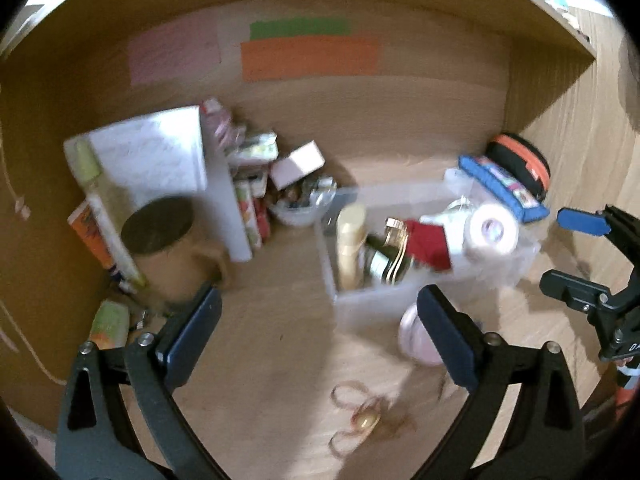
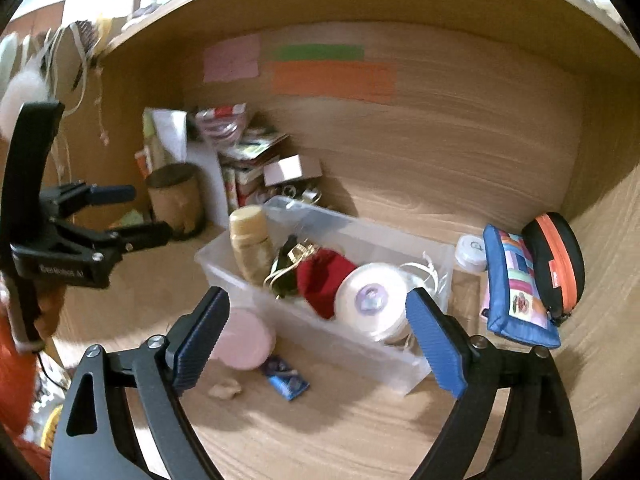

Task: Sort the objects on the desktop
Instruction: 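Move left tool to the seashell while right tool reaches for the pink compact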

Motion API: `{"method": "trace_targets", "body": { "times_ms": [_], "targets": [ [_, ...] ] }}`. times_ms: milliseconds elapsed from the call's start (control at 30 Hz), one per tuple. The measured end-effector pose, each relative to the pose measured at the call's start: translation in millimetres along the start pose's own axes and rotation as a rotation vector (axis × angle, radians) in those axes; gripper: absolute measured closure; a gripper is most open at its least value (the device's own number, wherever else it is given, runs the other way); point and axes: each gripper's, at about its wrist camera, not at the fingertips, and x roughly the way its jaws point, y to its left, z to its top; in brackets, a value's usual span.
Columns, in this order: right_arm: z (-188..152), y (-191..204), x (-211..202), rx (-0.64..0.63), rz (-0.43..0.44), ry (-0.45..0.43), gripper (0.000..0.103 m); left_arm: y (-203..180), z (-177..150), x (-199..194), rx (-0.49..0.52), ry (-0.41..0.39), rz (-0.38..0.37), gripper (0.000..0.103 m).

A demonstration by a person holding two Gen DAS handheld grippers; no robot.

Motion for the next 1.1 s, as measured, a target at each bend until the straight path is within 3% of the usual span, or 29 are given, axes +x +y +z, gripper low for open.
{"method": "trace_targets", "body": {
  "times_ms": [200,367,733,833,1033,1100],
  "targets": [
    [-21,24,14,-0.02,0.035,0.057,0.013,4,-42,14,0.018,0.103,-0.019,0.004],
    [-37,32,31,-0.006,0.09,0.131,0.013,-5,-71,23,0.048,0.172,-0.08,0.004],
    [-48,36,66,0.01,0.138,0.249,0.014,-24,-91,52,0.132,0.266,-0.135,0.004],
    [-45,38,78,0.018,0.134,0.265,0.013,-25,-93,54,0.142,0.266,-0.128,0.021],
    [-38,45,103,0.02,0.151,0.302,0.013,-17,-92,57,0.104,0.274,-0.158,0.037],
    [-37,48,110,0.019,0.156,0.313,0.013,-16,-91,57,0.101,0.267,-0.16,0.048]
  ]
}}
